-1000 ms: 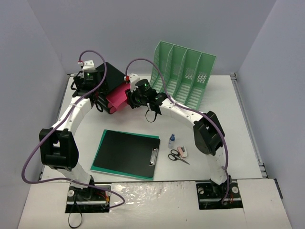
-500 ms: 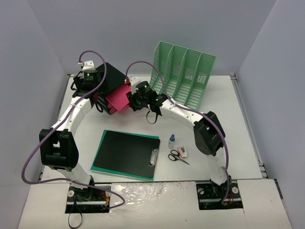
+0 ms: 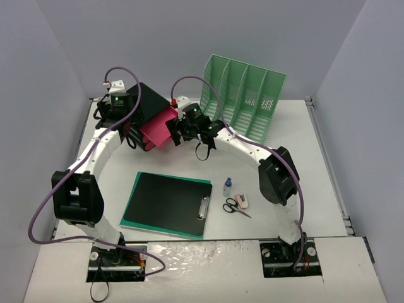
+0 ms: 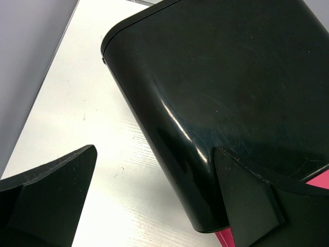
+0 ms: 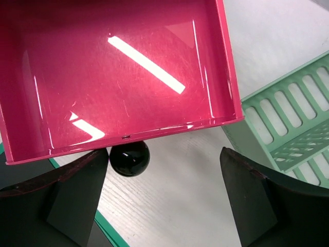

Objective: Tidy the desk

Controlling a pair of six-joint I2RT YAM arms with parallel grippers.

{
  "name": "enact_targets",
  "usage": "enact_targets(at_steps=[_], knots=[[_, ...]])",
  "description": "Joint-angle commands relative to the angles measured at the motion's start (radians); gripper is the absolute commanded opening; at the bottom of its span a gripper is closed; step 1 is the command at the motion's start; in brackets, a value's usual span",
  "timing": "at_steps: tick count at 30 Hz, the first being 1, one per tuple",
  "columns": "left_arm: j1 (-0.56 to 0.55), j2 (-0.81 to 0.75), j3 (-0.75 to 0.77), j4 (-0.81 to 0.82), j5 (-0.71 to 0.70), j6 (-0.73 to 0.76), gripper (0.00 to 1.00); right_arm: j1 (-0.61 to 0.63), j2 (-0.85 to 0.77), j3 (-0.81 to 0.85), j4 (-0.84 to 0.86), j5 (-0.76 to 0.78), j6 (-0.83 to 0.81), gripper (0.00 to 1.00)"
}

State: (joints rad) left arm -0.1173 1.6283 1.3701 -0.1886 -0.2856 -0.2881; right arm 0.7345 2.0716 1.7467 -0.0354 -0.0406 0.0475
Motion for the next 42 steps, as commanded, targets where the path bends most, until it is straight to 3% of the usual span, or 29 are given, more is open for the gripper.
enact_targets(at_steps=[1,10,24,28,42], knots=[[0.005,-0.030,0.026,-0.081,-0.003,0.028,0.97,-0.001,-0.085,0.086,0.020,0.022,-0.004,0.89],[0.005,-0.028,0.029,-0.075,0.007,0.024,0.97,0.000,-0.166,0.054,-0.098,0.036,0.019,0.91],[0.005,-0.063,0.027,-0.076,0.035,0.006,0.97,0.032,-0.581,-0.436,-0.225,0.297,0.344,0.87],[0.004,-0.067,0.035,-0.084,0.039,0.003,0.97,0.089,-0.666,-0.529,-0.224,0.358,0.390,0.86],[0.004,-0.081,0.055,-0.100,0.042,0.009,0.97,0.403,-0.903,-0.862,-0.228,0.823,0.702,0.86]])
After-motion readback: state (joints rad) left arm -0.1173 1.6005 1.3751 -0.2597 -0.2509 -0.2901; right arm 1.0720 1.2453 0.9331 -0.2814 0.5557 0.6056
